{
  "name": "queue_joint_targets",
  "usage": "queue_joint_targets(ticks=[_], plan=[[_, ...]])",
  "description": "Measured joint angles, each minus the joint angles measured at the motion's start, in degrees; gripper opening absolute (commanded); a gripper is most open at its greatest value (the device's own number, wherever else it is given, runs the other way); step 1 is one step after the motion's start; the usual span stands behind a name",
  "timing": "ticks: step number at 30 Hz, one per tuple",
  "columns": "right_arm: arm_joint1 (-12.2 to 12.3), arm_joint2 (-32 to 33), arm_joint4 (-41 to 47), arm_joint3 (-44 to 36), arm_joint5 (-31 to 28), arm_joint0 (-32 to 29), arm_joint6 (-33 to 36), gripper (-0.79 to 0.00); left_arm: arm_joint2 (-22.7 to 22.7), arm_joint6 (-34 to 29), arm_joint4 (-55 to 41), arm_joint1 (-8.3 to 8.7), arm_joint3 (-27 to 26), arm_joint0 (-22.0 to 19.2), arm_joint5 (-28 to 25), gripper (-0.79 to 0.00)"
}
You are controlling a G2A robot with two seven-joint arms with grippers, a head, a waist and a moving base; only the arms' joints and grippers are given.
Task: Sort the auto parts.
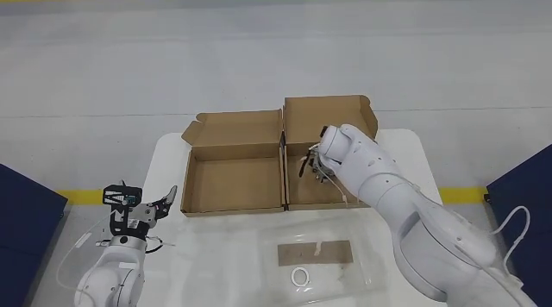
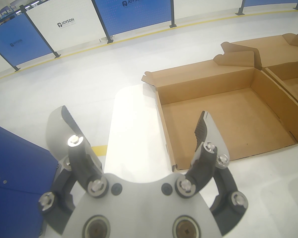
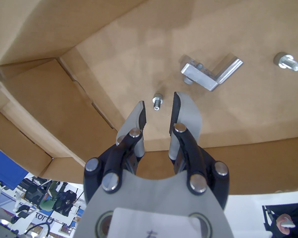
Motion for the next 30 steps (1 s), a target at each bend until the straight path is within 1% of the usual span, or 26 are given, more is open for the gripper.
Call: queue_joint_targets(ticks=[7,14,25,27,30], plan=[[0.73,2.18,0.2,-2.0,-2.18,1.83,0.52,0.0,0.0,0.0,0.0,0.0,0.0,0.0,0.0,0.0],[3.58,6.08,1.04,-8.55,-3.59,2.84,4.37,0.0,0.0,0.0,0.0,0.0,0.0,0.0,0.0,0.0],[3.56,6.07,1.07,-8.43,-3.62,2.78,4.28,0.0,0.0,0.0,0.0,0.0,0.0,0.0,0.0,0.0],[3.75,7.12,2.39,-9.23,-5.17,2.19,3.67,0.0,0.0,0.0,0.0,0.0,0.0,0.0,0.0,0.0],[4.74,9.97,5.44,-11.67,-10.41,1.51,5.15,0.0,0.0,0.0,0.0,0.0,0.0,0.0,0.0,0.0]])
